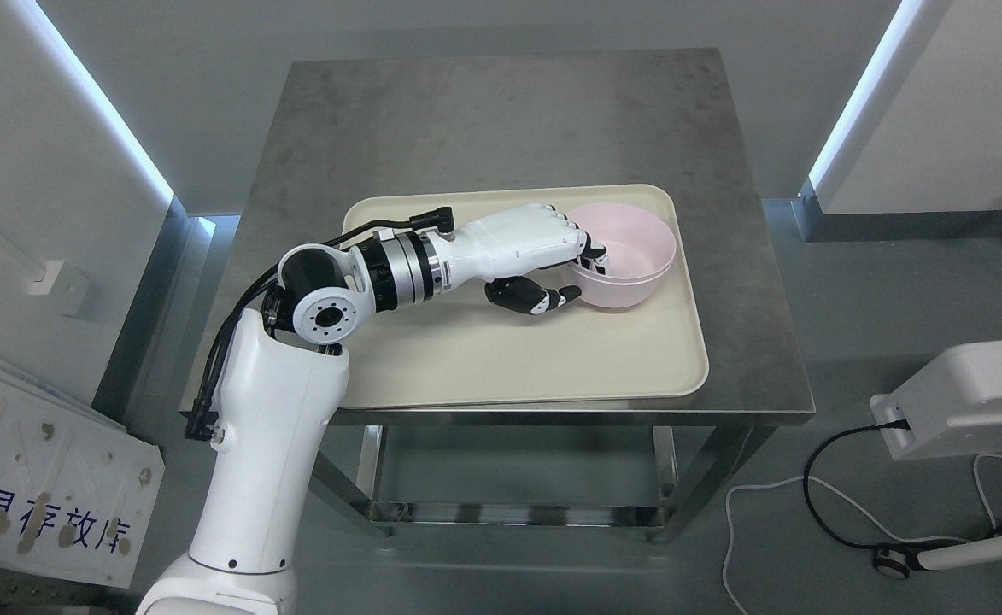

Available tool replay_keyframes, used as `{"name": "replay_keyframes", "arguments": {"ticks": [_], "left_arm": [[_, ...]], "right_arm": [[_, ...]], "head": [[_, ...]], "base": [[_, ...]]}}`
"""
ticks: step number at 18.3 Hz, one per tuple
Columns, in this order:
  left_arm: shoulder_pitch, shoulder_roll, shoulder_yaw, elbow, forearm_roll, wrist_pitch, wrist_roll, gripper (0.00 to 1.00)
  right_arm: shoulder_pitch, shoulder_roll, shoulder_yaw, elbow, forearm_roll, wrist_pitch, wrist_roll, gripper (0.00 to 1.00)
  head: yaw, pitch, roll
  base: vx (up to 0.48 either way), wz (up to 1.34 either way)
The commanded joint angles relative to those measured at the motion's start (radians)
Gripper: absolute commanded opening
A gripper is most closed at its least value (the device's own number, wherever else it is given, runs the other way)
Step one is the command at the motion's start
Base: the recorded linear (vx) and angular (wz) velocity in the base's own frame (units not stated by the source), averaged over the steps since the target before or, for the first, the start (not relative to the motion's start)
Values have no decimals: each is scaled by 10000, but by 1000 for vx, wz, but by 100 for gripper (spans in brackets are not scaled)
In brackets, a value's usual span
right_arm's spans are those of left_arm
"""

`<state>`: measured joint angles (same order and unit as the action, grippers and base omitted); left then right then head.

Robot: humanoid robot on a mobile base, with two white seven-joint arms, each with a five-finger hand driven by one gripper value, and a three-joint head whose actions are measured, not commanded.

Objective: Stack pink IKEA bowls on left shelf middle
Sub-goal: 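Lift the stacked pink bowls off the tray with the left hand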

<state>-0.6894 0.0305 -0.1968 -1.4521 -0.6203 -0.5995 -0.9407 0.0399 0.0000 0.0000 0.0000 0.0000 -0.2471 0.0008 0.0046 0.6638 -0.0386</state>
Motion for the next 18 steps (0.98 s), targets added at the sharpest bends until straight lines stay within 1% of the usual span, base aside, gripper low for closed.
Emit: {"name": "replay_keyframes", "arguments": {"ticks": [1,5,7,18], "left_arm": [[-223,-131,1488,-52,1475,-752,-72,0],[-178,-131,2044,-495,2290,-1152,-88,0],[-101,-131,2075,-741,2306,-1429,-164,0],[191,-131,2519,-1187,2398,-1476,-180,1]], "right_arm": [[0,-174,-46,-175,-15,1,-8,100],[0,-174,-46,-175,-15,1,-8,100],[0,-174,-46,-175,-15,1,-8,100],[0,-174,-46,-175,-15,1,-8,100]], "head": [[0,0,0],[0,0,0],[0,0,0],[0,0,0]], "base": [[0,0],[0,0],[0,0],[-11,-73]]}}
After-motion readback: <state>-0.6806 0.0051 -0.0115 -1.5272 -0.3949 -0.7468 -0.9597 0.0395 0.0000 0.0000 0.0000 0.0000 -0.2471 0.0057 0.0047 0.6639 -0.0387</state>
